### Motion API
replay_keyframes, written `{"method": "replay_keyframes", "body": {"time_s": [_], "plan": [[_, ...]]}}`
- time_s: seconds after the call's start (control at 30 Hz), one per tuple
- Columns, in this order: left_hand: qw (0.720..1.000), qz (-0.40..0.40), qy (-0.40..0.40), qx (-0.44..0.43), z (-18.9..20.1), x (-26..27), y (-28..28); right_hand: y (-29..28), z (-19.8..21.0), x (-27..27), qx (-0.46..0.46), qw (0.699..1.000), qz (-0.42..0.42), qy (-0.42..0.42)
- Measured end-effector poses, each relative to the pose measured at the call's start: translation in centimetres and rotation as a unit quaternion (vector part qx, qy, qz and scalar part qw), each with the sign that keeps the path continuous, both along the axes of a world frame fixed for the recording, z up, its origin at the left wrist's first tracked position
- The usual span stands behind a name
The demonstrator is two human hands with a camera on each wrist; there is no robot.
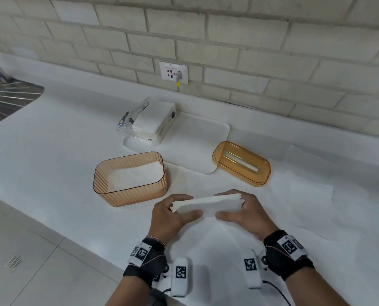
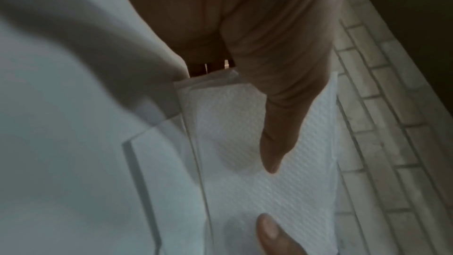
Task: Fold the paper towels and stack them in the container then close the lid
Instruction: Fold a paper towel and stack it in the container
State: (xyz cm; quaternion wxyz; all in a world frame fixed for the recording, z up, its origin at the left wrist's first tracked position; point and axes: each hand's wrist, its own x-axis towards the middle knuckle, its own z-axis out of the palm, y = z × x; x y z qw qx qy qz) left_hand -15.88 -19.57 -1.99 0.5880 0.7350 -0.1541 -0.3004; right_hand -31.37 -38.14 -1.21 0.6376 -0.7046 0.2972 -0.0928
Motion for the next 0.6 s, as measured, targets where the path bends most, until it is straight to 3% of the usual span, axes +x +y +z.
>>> {"method": "replay_keyframes", "body": {"time_s": [0.17,0.3,0.47,0.6], "plan": [[0.999,0.024,-0.030,-0.013,-0.3,-1.0,-0.8,1.0,-0.2,0.7,-0.011,0.999,0.033,-0.004],[0.995,0.081,-0.056,-0.028,-0.5,-0.6,-1.2,0.2,0.5,0.7,-0.005,1.000,-0.016,-0.024],[0.997,0.065,-0.043,-0.007,-0.5,-1.0,-1.5,0.6,-0.2,0.7,-0.006,1.000,-0.027,-0.011],[0.994,0.077,-0.072,-0.043,0.2,-1.2,-2.2,1.1,0.9,1.2,-0.001,0.999,-0.007,-0.051]]}}
